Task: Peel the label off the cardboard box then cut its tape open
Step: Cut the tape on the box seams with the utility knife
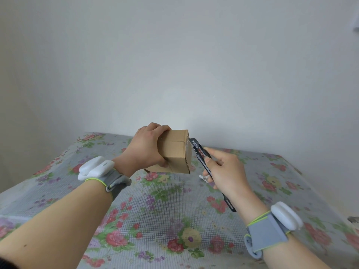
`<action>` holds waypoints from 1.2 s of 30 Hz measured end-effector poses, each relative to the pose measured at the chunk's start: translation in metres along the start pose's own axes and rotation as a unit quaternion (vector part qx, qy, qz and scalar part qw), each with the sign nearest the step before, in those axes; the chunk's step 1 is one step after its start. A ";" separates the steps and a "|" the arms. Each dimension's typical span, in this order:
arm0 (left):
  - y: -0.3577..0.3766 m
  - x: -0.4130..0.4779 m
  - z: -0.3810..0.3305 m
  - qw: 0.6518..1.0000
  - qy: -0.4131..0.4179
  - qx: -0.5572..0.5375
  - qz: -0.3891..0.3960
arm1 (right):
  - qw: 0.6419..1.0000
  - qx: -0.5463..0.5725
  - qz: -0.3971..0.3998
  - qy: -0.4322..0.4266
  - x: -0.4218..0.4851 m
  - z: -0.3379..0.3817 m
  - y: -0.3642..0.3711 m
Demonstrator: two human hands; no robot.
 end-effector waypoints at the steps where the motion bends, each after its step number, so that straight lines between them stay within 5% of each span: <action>1: 0.000 0.000 0.000 1.000 0.000 -0.001 0.000 | 1.000 0.002 -0.001 0.001 0.000 0.000 0.000; 36: 0.007 0.003 -0.007 0.999 0.003 0.031 0.010 | 0.998 -0.056 -0.011 -0.024 -0.006 0.003 -0.002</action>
Point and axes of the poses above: each hand's wrist, its own x-axis towards the middle knuckle, its own y-axis out of the palm, z = x × y, the point moved 5 cm from there along x, towards the middle knuckle, and after that the axes turned 5 degrees about z, right-handed, at the moved point
